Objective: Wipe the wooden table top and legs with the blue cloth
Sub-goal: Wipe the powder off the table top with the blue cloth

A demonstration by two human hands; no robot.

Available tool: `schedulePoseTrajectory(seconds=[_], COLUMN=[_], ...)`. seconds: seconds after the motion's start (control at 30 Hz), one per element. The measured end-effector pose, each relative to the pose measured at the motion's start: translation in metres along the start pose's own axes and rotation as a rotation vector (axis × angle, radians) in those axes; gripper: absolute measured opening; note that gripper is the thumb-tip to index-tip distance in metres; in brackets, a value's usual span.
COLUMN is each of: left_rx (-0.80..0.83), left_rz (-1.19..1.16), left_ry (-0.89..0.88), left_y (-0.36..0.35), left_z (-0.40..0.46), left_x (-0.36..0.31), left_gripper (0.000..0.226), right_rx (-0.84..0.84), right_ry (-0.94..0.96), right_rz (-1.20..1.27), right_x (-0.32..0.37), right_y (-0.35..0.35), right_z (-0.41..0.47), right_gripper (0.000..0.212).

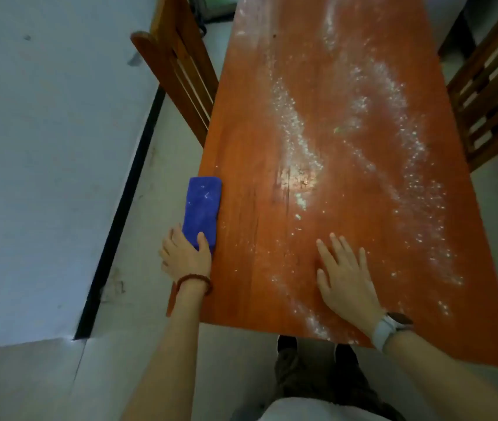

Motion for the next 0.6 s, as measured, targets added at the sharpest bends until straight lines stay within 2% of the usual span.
schedulePoseTrajectory(seconds=[0.13,0.3,0.4,0.53,0.6], left_rx=[0.132,0.172,0.207,0.212,0.272], left_rz=[0.11,0.15,0.061,0.042,-0.129], left_ry=[0.027,-0.01,-0.081,-0.138,-0.169], left_y=[-0.018,-0.034,-0.037,-0.035,-0.026], left_z=[0.048,0.067,0.069,0.058,0.046], left_x=[0.003,0.005,0.002,-0.001,-0.006], left_gripper=[0.064,0.053,0.038,0.032,0.022], right_rx=[-0.001,0.037,0.025,-0.04,-0.131], right_ry=[-0.081,-0.131,-0.175,-0.224,-0.171], right_rz=[-0.055,-0.065,-0.047,0.101,0.23], right_x=[0.016,0.018,0.024,0.032,0.042], right_y=[-0.017,-0.022,-0.013,-0.004,-0.001], right_z=[0.016,0.018,0.024,0.032,0.034], right_gripper=[0.056,0.056,0.052,0.047,0.044])
Point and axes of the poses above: each hand's wrist, its own z-axis towards the middle knuckle, its own y-axis out of the back of the hand, x = y × z, the point moved 3 cm from there along z, towards the middle knuckle, and after that the axes turned 7 degrees about y, right-handed, at the moved point
